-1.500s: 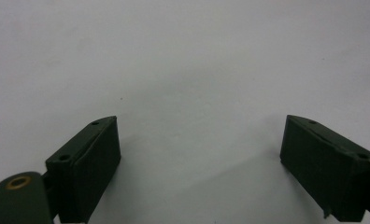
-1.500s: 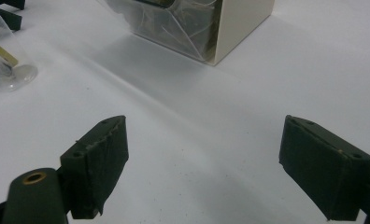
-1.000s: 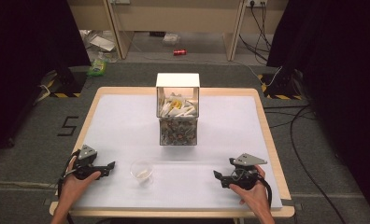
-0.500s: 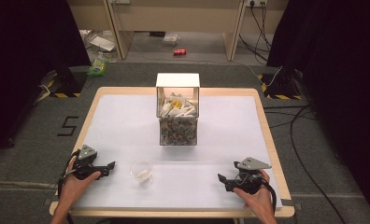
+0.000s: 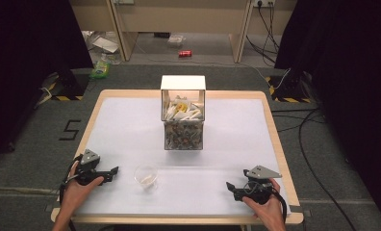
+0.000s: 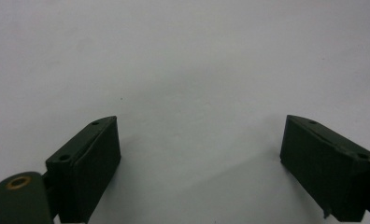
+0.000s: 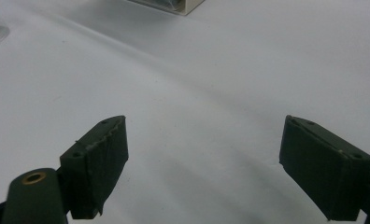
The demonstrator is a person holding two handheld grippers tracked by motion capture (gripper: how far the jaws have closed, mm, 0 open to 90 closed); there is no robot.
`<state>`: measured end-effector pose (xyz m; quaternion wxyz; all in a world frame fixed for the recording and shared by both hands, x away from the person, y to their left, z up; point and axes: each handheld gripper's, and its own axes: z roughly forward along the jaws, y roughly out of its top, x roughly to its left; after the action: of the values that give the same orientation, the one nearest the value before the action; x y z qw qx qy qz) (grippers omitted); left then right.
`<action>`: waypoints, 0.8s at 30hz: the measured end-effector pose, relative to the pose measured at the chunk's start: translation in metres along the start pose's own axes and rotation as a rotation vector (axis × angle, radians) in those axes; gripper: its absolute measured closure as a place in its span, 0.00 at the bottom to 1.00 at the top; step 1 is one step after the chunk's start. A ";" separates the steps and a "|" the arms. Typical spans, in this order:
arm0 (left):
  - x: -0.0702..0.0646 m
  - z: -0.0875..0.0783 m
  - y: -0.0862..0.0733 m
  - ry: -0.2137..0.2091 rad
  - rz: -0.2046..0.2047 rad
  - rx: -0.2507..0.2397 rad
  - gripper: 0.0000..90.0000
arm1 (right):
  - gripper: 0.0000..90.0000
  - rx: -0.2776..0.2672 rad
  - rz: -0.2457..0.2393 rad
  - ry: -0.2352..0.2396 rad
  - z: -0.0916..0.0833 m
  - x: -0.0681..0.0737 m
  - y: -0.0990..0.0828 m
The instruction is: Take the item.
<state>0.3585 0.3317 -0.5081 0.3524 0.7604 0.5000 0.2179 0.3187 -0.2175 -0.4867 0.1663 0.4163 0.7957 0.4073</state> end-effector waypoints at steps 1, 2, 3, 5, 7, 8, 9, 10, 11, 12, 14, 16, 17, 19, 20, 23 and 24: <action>0.000 0.000 0.000 0.000 0.000 0.000 0.13 | 0.18 0.000 0.000 0.000 0.000 0.000 0.000; 0.000 0.000 0.000 0.000 0.000 0.000 0.13 | 0.18 0.002 0.002 -0.001 0.000 0.000 -0.001; 0.000 0.000 0.000 0.000 0.000 0.000 0.13 | 0.18 0.005 0.005 -0.004 0.000 0.000 -0.001; 0.000 0.000 0.000 0.000 0.000 0.000 0.13 | 0.18 0.012 0.004 -0.010 -0.001 0.000 -0.003; 0.000 0.000 0.000 0.000 0.000 0.000 0.13 | 0.18 0.020 0.005 -0.014 -0.002 0.000 -0.005; 0.000 0.000 0.000 0.000 0.000 0.000 0.13 | 0.18 0.020 0.005 -0.016 -0.002 0.000 -0.005; 0.000 0.000 0.000 0.000 0.000 0.000 0.13 | 0.18 0.025 0.006 -0.017 -0.002 0.000 -0.006; 0.000 0.000 0.000 0.000 0.000 0.000 0.13 | 0.18 0.038 0.009 -0.022 -0.001 0.000 -0.007; 0.000 0.000 0.000 0.000 0.000 0.000 0.13 | 0.18 0.038 0.009 -0.022 -0.001 0.000 -0.007; 0.000 0.000 0.000 0.000 0.000 0.000 0.13 | 0.18 0.047 0.008 -0.029 -0.001 0.000 -0.008; 0.000 0.000 0.000 0.000 0.000 0.000 0.13 | 0.18 0.073 -0.004 -0.039 0.001 0.001 -0.010; 0.000 0.000 0.000 0.000 0.000 0.000 0.13 | 0.17 0.086 -0.017 -0.044 0.003 0.003 -0.012; 0.000 0.000 0.000 0.000 0.000 0.000 0.13 | 0.17 0.088 -0.030 -0.049 0.004 0.004 -0.012; 0.000 0.000 0.000 0.000 0.000 0.000 0.13 | 0.16 0.097 -0.046 -0.059 0.004 0.006 -0.013; 0.000 0.000 0.000 0.000 0.000 0.000 0.13 | 0.16 0.094 -0.047 -0.059 0.004 0.006 -0.013; 0.000 0.000 0.000 0.000 0.000 0.000 0.13 | 0.16 0.088 -0.054 -0.058 0.004 0.005 -0.014; 0.000 0.000 0.000 0.000 -0.001 0.000 0.13 | 0.16 0.087 -0.054 -0.057 0.004 0.005 -0.014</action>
<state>0.3585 0.3316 -0.5082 0.3526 0.7603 0.5002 0.2178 0.3109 -0.2160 -0.4998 0.1816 0.4127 0.8186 0.3558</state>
